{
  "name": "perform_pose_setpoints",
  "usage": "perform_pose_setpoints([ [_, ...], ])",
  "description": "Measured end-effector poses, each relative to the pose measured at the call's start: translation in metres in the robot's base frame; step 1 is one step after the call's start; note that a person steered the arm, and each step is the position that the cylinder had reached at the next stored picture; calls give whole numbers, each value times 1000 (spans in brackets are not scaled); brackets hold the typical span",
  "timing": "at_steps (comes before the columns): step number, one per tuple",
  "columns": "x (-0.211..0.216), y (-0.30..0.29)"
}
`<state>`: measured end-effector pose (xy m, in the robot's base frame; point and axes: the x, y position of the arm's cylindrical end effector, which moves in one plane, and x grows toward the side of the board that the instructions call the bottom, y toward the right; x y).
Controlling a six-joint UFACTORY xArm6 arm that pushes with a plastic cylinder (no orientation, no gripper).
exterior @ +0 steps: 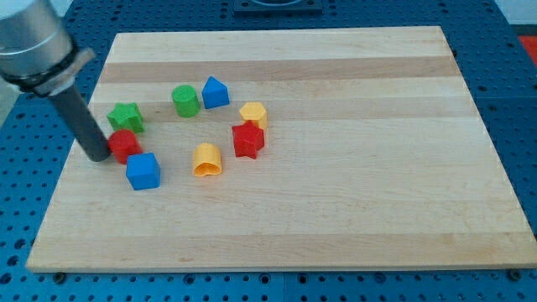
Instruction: Move the green star right a bit
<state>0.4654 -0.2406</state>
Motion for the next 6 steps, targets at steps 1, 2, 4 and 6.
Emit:
perform_pose_setpoints([
  [1,-4,-40],
  [2,-47,-58],
  [4,-60,20],
  [6,-150,69],
])
